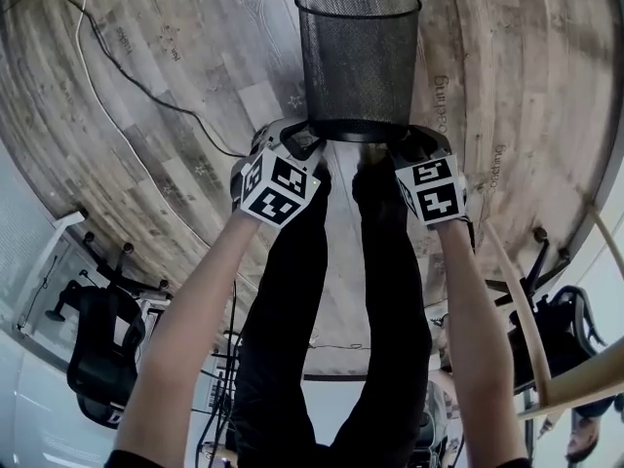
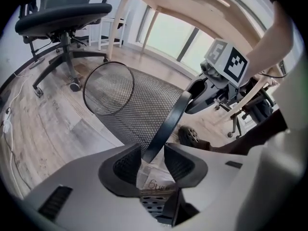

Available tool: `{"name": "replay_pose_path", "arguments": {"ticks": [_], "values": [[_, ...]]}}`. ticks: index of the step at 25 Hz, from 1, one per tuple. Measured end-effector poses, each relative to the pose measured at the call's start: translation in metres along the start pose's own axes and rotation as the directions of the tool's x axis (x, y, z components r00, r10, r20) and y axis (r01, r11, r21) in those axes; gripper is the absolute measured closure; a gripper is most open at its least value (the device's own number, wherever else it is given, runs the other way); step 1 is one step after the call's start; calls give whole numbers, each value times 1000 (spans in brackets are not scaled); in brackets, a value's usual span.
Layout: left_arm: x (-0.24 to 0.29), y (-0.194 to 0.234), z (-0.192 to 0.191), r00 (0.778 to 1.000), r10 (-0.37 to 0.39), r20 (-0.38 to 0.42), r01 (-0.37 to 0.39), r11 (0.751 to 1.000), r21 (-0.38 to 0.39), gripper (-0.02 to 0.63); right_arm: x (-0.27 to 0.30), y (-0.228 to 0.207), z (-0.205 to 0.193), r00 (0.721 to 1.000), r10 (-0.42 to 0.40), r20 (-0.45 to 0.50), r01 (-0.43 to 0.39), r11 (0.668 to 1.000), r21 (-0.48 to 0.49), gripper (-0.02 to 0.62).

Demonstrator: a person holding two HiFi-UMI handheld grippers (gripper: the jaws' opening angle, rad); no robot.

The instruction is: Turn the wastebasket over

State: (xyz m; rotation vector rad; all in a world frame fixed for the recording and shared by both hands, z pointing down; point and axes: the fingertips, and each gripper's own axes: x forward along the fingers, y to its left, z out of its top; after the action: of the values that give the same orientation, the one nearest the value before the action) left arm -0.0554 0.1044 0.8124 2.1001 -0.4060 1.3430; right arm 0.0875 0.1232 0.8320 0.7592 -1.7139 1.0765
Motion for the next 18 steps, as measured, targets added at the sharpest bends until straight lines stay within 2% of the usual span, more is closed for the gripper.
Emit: {"name": "replay_pose_path", "arguments": {"ticks": [7,18], "values": [[33,-6,-25,999,15,-29,-14,1000,20,445,30,-1,-15,1000,-23,1,23,999,-26,405],[73,-7,-38,998,-12,-54,15,999,41,464,62,-25,-26,996,-87,-8,86,992,-97,407]]}}
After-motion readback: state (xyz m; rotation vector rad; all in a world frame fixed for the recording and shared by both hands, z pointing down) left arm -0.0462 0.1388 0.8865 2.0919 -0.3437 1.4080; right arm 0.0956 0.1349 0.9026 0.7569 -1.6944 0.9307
